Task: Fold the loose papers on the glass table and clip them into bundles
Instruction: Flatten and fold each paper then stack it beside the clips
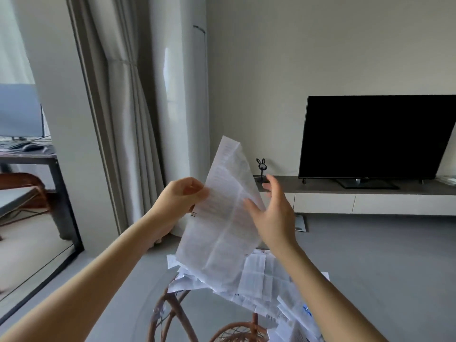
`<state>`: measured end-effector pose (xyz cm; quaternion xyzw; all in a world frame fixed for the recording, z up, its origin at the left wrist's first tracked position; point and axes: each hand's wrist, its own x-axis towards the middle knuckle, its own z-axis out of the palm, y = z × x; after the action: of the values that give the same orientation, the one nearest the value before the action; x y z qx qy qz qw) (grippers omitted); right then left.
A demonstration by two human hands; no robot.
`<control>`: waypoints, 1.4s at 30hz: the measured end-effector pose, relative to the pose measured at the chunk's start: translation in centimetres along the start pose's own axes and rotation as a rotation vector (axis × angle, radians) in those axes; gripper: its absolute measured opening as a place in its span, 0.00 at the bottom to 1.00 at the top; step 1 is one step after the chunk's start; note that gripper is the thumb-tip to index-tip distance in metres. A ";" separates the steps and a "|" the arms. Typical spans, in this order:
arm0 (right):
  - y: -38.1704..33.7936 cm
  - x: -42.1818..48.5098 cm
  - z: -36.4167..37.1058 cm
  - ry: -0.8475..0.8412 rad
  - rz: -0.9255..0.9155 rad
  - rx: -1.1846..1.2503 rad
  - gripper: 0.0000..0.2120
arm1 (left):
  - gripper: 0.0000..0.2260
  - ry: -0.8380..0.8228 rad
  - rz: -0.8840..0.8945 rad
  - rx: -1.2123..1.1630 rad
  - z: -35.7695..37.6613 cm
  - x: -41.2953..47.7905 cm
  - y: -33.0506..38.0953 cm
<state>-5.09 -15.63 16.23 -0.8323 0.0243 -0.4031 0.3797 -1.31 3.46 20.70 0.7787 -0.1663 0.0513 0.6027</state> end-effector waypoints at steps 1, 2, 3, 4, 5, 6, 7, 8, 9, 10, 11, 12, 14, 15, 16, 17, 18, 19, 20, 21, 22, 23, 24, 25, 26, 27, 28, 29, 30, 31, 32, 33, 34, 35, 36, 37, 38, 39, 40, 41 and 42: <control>-0.7 0.2 0.0 -0.004 0.018 -0.007 0.27 | 0.05 -0.021 -0.005 0.005 -0.5 -0.6 0.0; -1.1 0.4 0.0 -0.011 0.028 -0.007 0.20 | 0.05 -0.033 -0.012 0.008 -0.9 -1.1 0.0; -1.6 0.3 -0.2 -0.024 0.051 0.004 0.12 | 0.05 -0.042 -0.023 0.003 -1.4 -1.7 0.1; -2.0 0.2 -0.5 -0.025 0.079 0.050 0.07 | 0.05 -0.043 -0.029 -0.015 -1.8 -2.2 0.0; -2.3 0.0 -0.8 -0.028 0.125 0.114 0.10 | 0.05 -0.038 -0.026 -0.030 -2.1 -2.5 -0.1; -2.5 -0.2 -1.3 -0.045 0.201 0.236 0.12 | 0.05 -0.023 -0.016 -0.012 -2.4 -2.9 -0.2; -3.0 -0.4 -1.8 -0.083 0.292 0.419 0.10 | 0.05 0.012 -0.004 0.042 -2.6 -3.3 -0.3; -3.6 -0.7 -2.3 -0.135 0.394 0.606 0.06 | 0.06 0.057 0.007 0.104 -2.6 -3.8 -0.4; -4.0 -1.0 -2.7 -0.195 0.490 0.751 0.04 | 0.06 0.097 0.017 0.142 -2.5 -4.4 -0.6; -4.2 -1.3 -2.9 -0.238 0.584 0.841 0.04 | 0.07 0.128 0.020 0.150 -2.4 -4.9 -0.9; -4.3 -1.4 -3.0 -0.258 0.660 0.879 0.05 | 0.07 0.145 0.018 0.134 -2.2 -5.5 -1.0; -4.2 -1.6 -2.9 -0.246 0.720 0.878 0.05 | 0.08 0.131 -0.001 0.095 -2.2 -6.2 -1.2; -3.5 -1.5 -2.5 -0.170 0.806 0.840 0.07 | 0.12 -0.026 -0.097 -0.053 -2.5 -7.8 -1.9; -3.1 -1.6 -2.1 -0.139 0.845 0.819 0.08 | 0.17 -0.137 -0.157 -0.105 -2.8 -8.7 -2.4; -2.7 -1.6 -1.8 -0.116 0.883 0.818 0.08 | 0.23 -0.229 -0.209 -0.115 -3.2 -9.4 -3.3; -2.3 -1.6 -1.3 -0.100 0.922 0.816 0.07 | 0.25 -0.291 -0.258 -0.103 -3.5 -10.1 -4.4; -1.9 -1.6 -0.9 -0.091 0.956 0.816 0.06 | 0.24 -0.328 -0.300 -0.087 -3.7 -10.8 -5.6; -1.4 -1.6 -0.4 -0.089 0.985 0.815 0.05 | 0.21 -0.346 -0.342 -0.061 -3.8 -11.6 -7.0; -0.8 -1.6 0.1 -0.092 1.009 0.817 0.04 | 0.18 -0.352 -0.379 -0.037 -3.9 -12.3 -8.4; -0.2 -1.7 0.7 -0.106 1.031 0.814 0.03 | 0.15 -0.356 -0.422 -0.023 -4.0 -13.3 -9.8; 0.3 -1.9 1.4 -0.127 1.054 0.815 0.04 | 0.15 -0.358 -0.473 -0.027 -4.1 -14.3 -11.5; 0.9 -2.0 2.0 -0.144 1.078 0.825 0.06 | 0.17 -0.360 -0.528 -0.034 -4.2 -15.3 -12.9; 1.5 -2.2 2.6 -0.149 1.098 0.835 0.07 | 0.21 -0.356 -0.577 -0.037 -4.2 -16.2 -14.1; 2.2 -2.6 3.4 -0.148 1.123 0.819 0.07 | 0.24 -0.339 -0.625 -0.036 -4.2 -17.2 -15.4; 2.7 -2.9 4.0 -0.145 1.141 0.780 0.08 | 0.25 -0.314 -0.657 -0.041 -4.1 -17.8 -16.5; 3.3 -3.3 4.7 -0.162 1.156 0.719 0.09 | 0.26 -0.278 -0.680 -0.045 -4.0 -18.4 -17.4; 3.8 -3.9 5.2 -0.188 1.154 0.635 0.12 | 0.25 -0.226 -0.693 -0.040 -3.9 -18.7 -18.2; 4.3 -4.4 5.6 -0.233 1.109 0.493 0.16 | 0.23 -0.170 -0.699 -0.022 -3.7 -18.8 -18.7; 4.7 -5.1 6.1 -0.302 1.004 0.275 0.21 | 0.21 -0.122 -0.707 -0.003 -3.6 -18.8 -19.2; 4.7 -6.0 6.2 -0.390 0.843 -0.010 0.26 | 0.18 -0.089 -0.723 0.010 -3.5 -18.6 -19.5; 4.6 -6.9 6.1 -0.449 0.657 -0.291 0.28 | 0.16 -0.076 -0.748 0.014 -3.3 -18.3 -19.7; 4.4 -7.8 5.9 -0.482 0.469 -0.469 0.28 | 0.12 -0.074 -0.777 0.015 -3.1 -17.9 -19.8; 4.0 -8.9 5.5 -0.522 0.302 -0.518 0.28 | 0.08 -0.073 -0.804 0.009 -2.8 -17.7 -20.0; 3.9 -10.0 5.1 -0.618 0.173 -0.479 0.28 | 0.06 -0.074 -0.831 0.003 -2.6 -17.4 -20.0; 3.7 -11.2 4.4 -0.762 0.058 -0.405 0.31 | 0.04 -0.072 -0.852 -0.008 -2.4 -17.2 -20.0; 3.8 -12.8 3.6 -0.948 -0.042 -0.362 0.34 | 0.03 -0.065 -0.877 -0.035 -2.1 -17.2 -20.0; 3.7 -14.3 2.8 -1.118 -0.150 -0.373 0.39 | 0.04 -0.055 -0.900 -0.090 -1.9 -17.1 -19.9; 4.0 -15.9 2.0 -1.233 -0.251 -0.403 0.43 | 0.06 -0.051 -0.930 -0.163 -1.7 -17.1 -19.9; 4.2 -17.3 1.5 -1.298 -0.327 -0.434 0.45 | 0.08 -0.058 -0.962 -0.238 -1.7 -17.1 -19.7; 4.5 -18.7 1.1 -1.319 -0.372 -0.442 0.44 | 0.08 -0.077 -0.999 -0.302 -1.4 -17.2 -19.5; 4.8 -19.8 1.1 -1.306 -0.399 -0.421 0.40 | 0.07 -0.094 -1.031 -0.355 -1.3 -17.2 -19.0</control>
<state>-16.39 -11.49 -0.19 -0.9480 -0.2833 0.1290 0.0670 -11.23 12.19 -1.29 0.6470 0.2041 -0.3147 0.6639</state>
